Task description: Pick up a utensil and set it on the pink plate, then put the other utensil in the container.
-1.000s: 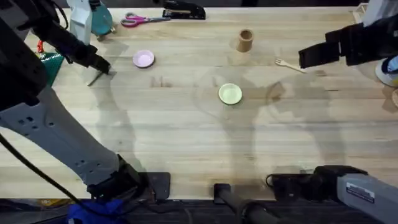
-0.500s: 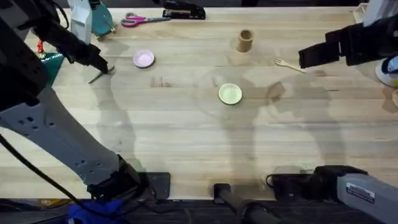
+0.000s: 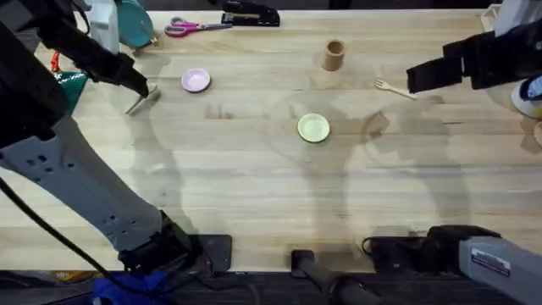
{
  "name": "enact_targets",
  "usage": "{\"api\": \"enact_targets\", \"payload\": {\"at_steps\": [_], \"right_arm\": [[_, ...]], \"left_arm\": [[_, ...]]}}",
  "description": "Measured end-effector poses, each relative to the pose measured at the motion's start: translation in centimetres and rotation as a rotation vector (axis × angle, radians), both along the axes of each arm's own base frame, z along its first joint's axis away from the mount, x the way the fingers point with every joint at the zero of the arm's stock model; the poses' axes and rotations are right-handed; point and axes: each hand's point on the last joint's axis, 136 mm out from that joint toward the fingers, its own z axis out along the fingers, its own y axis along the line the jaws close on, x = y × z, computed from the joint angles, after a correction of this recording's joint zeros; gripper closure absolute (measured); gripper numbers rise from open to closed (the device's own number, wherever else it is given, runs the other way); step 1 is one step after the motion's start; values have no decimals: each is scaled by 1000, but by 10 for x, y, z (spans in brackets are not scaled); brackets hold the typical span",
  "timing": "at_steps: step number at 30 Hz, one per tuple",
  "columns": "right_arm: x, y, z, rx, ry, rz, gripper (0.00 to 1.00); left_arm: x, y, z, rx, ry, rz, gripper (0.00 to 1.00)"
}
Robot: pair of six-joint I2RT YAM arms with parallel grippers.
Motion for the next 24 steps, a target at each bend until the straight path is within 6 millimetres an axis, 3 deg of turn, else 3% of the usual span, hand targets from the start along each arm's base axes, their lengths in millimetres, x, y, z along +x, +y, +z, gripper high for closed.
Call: {"api": "enact_targets", "payload": {"at_steps": [6, 10, 11, 17, 24], "right_arm": [[0, 0, 0, -1, 0, 2, 4], [0, 0, 0, -1, 0, 2, 5], [0, 0, 0, -2, 0, 3, 3], [0, 0, 0, -3, 0, 6, 3], [0, 0, 0, -3, 0, 6, 4]], "left_arm": [[9, -3, 12, -9, -4, 90, 960], [13, -16, 21, 14, 5, 110, 960], [21, -33, 42, 38, -34, 100, 960], [30, -69, 93, 65, -142, 82, 960], [43, -116, 99, 104, -155, 69, 959]]}}
